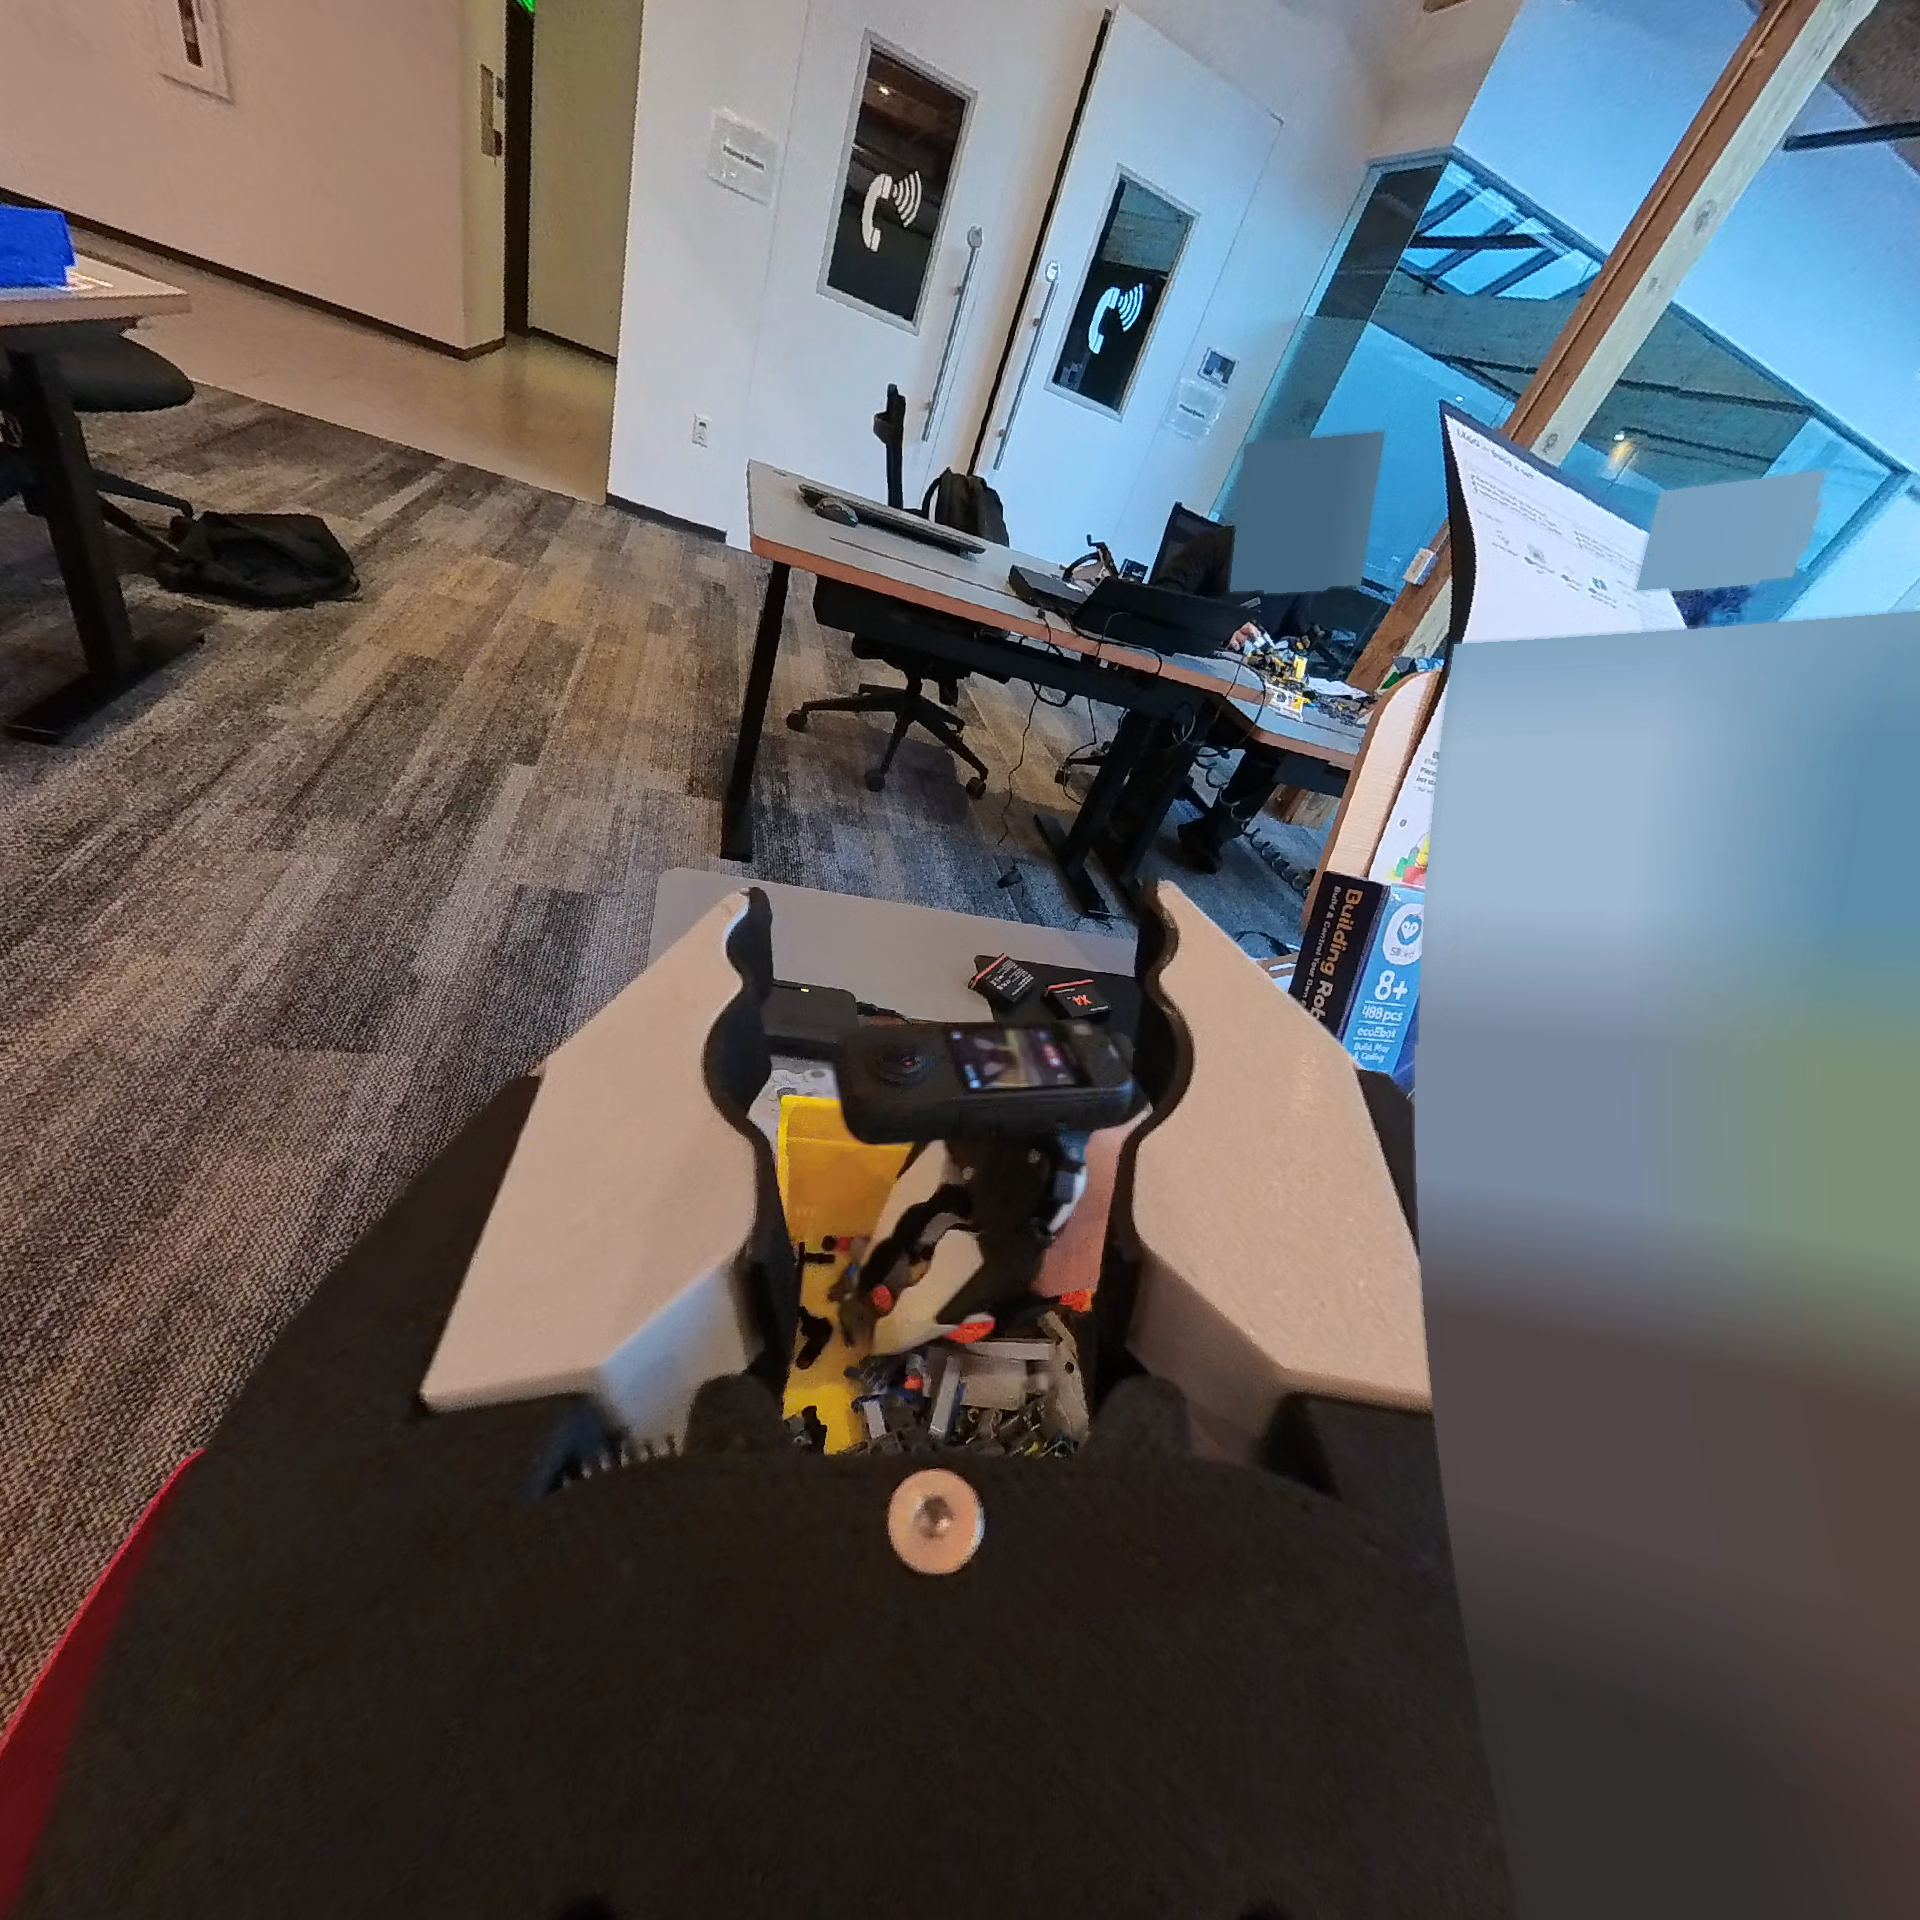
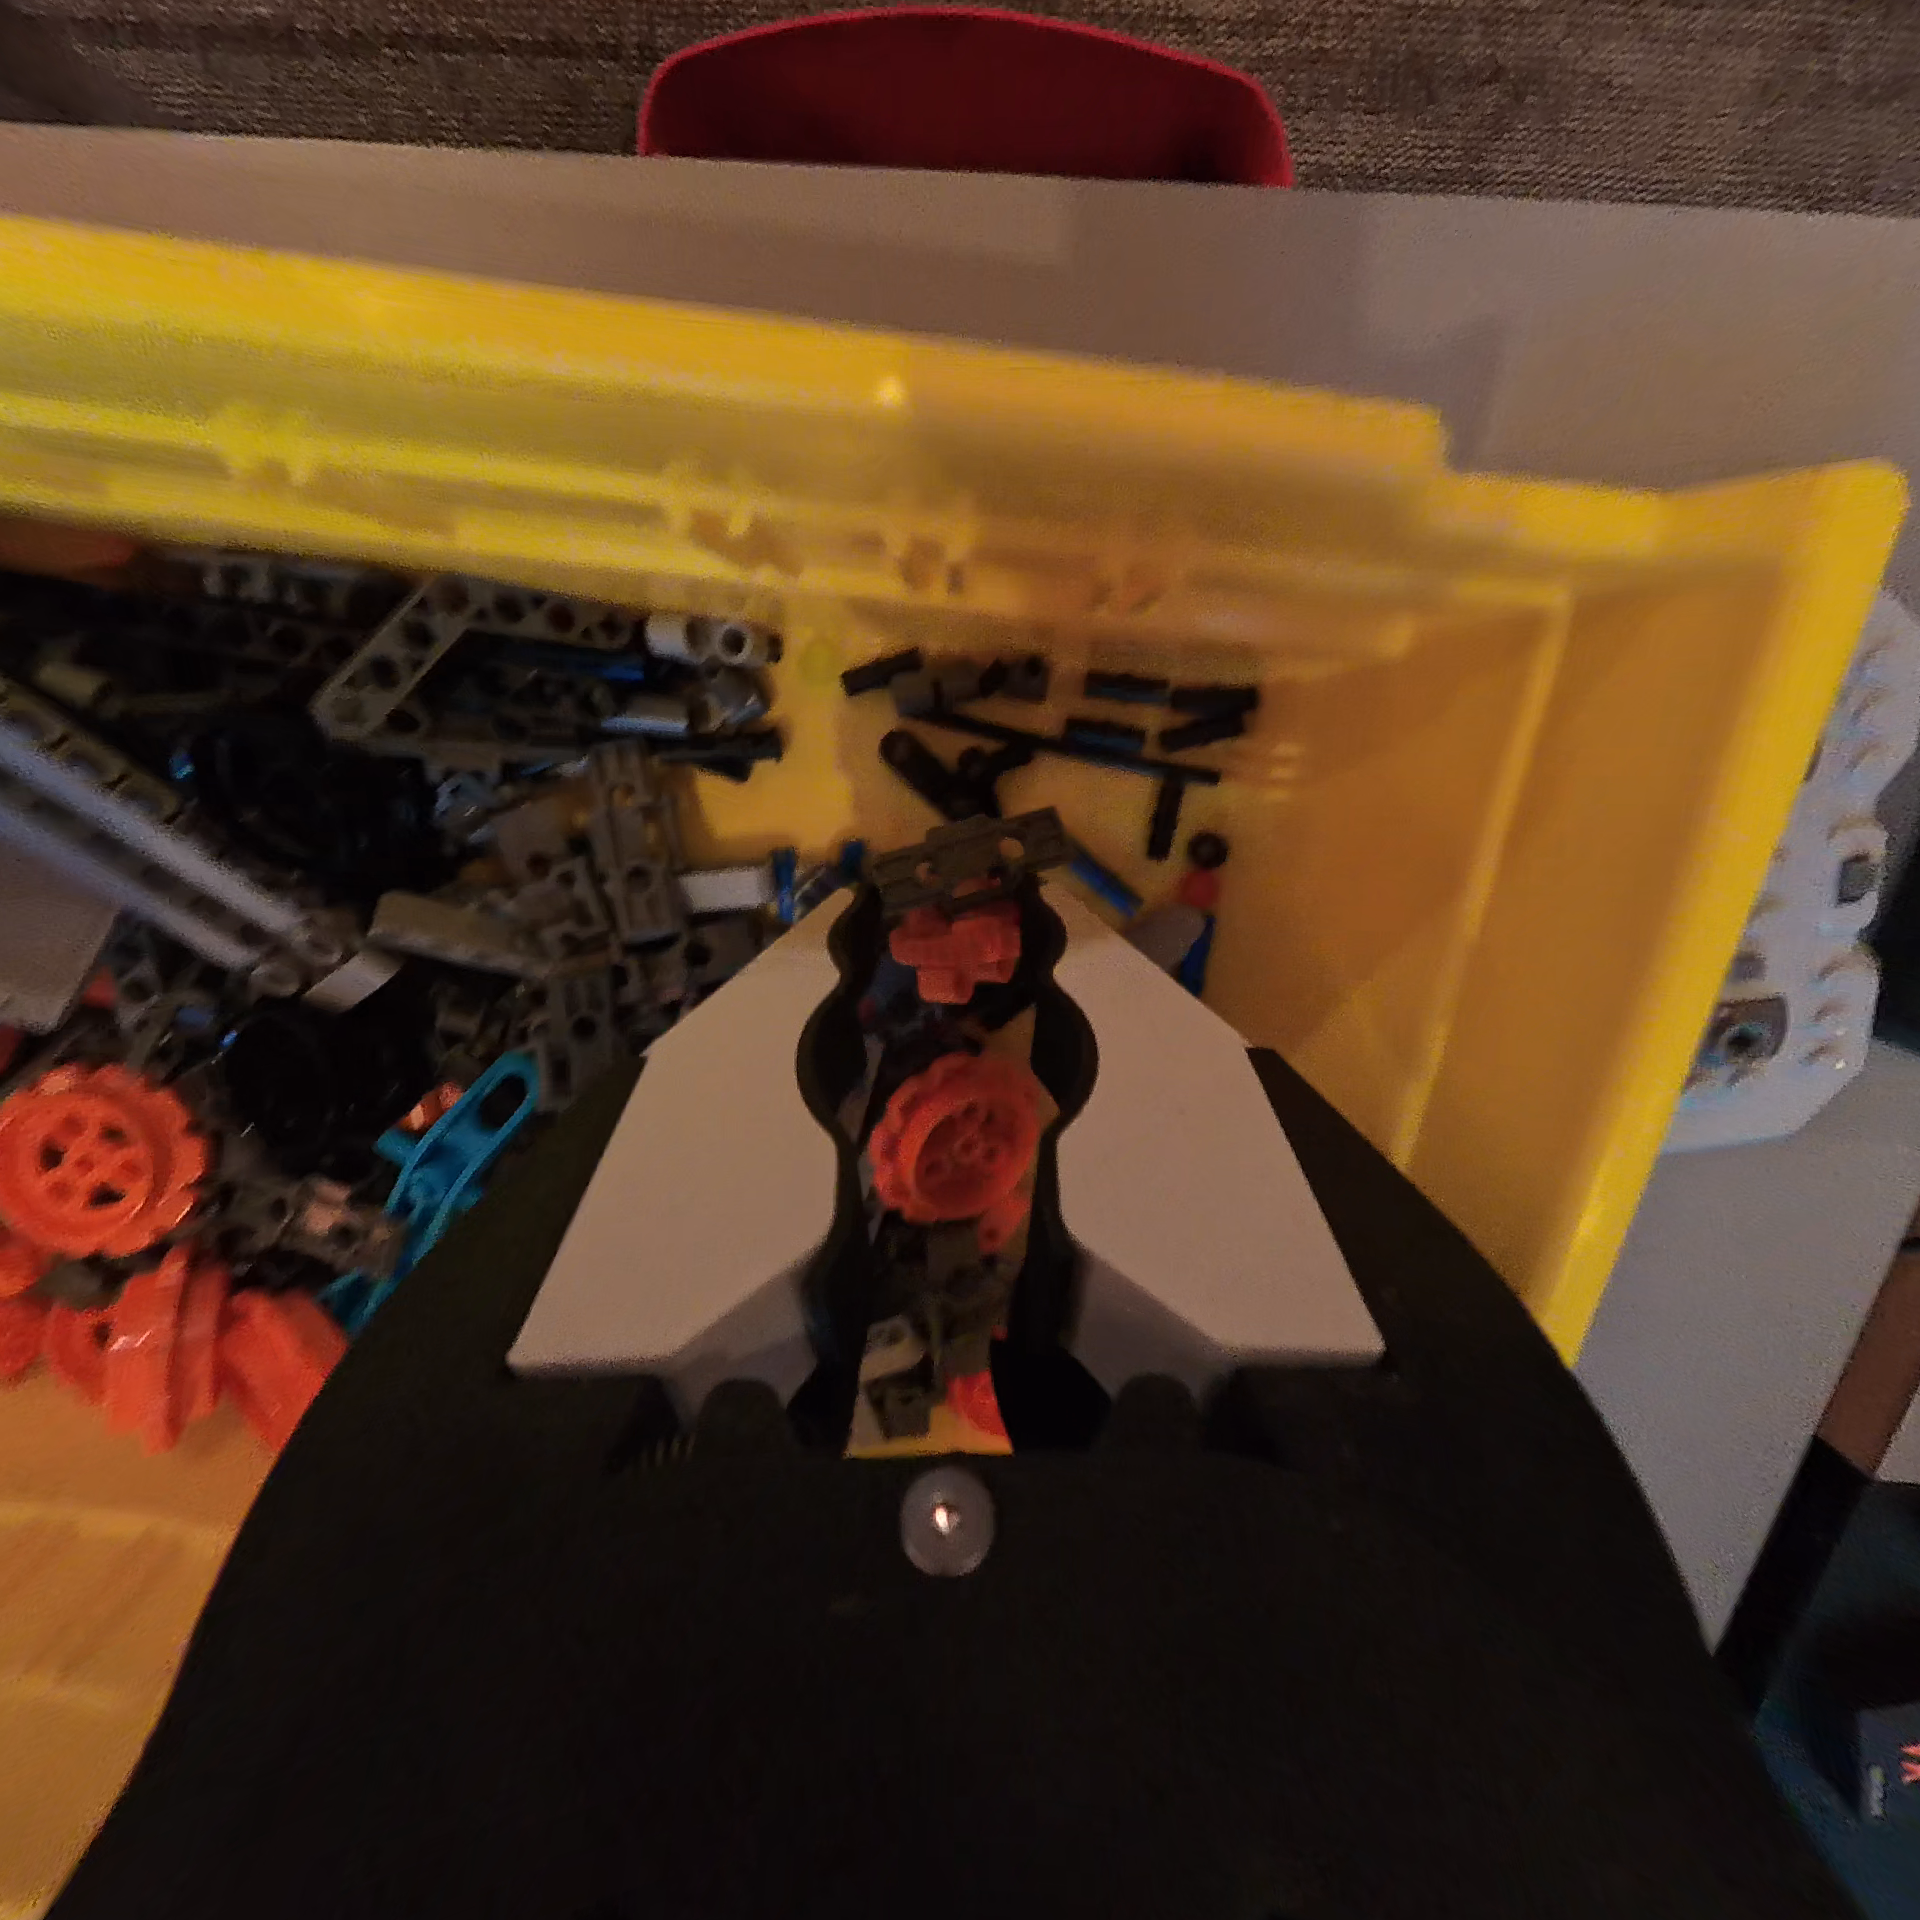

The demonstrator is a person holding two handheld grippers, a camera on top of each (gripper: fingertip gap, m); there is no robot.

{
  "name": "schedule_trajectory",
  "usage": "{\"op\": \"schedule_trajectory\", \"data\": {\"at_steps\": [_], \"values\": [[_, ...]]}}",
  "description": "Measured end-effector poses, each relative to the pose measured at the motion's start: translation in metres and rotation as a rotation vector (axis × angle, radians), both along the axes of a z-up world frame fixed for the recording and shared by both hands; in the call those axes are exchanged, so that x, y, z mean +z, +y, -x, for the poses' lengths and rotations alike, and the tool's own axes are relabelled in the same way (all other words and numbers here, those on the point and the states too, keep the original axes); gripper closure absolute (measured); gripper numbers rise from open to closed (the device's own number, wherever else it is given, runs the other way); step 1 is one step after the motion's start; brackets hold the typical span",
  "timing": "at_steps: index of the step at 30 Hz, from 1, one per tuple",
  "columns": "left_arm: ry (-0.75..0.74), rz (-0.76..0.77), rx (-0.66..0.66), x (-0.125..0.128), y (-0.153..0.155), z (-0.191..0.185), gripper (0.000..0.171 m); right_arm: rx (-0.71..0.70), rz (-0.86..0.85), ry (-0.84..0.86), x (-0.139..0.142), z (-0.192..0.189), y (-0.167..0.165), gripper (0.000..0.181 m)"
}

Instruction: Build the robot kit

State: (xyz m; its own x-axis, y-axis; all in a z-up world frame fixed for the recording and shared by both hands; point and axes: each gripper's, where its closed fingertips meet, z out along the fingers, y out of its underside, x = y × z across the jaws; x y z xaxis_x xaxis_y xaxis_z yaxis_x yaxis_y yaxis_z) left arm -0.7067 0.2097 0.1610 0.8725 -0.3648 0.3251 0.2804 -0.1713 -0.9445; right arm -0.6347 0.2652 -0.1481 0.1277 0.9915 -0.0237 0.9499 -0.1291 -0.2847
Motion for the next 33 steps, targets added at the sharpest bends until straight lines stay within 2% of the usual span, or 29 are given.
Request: {"op": "schedule_trajectory", "data": {"at_steps": [6,8,9,11,14,17,20,23,28,33], "values": [[-0.003,-0.007,-0.002,0.002,-0.001,0.0,0.104,0.059,0.167,0.014,0.024,-0.033,-0.044,0.155],[0.0,-0.006,-0.004,0.001,-0.001,-0.001,0.104,0.092,0.163,-0.018,0.027,-0.044,-0.048,0.15],[0.001,-0.005,-0.005,0.001,-0.001,-0.002,0.103,0.102,0.13,-0.005,0.03,-0.043,-0.043,0.144],[0.002,-0.004,-0.006,0.001,-0.001,-0.002,0.103,0.095,0.092,0.05,0.038,-0.035,-0.032,0.144],[0.001,-0.008,-0.003,0.002,-0.001,-0.001,0.104,0.047,-0.039,0.145,0.048,-0.013,0.001,0.15],[-0.003,-0.009,-0.003,0.002,-0.001,-0.001,0.104,0.068,-0.206,0.144,0.049,0.001,0.027,0.157],[-0.004,-0.009,-0.003,0.002,-0.001,0.0,0.104,0.102,-0.26,0.124,0.045,0.011,0.033,0.163],[-0.006,-0.013,-0.003,0.003,-0.001,0.0,0.104,0.095,-0.242,0.124,0.048,0.012,0.032,0.164],[-0.014,-0.016,-0.007,0.003,0.0,0.0,0.104,0.054,-0.226,0.189,0.079,-0.022,0.021,0.164],[-0.005,-0.006,-0.006,0.001,0.003,-0.003,0.104,-0.05,-0.151,0.401,0.114,-0.08,-0.022,0.167]]}}
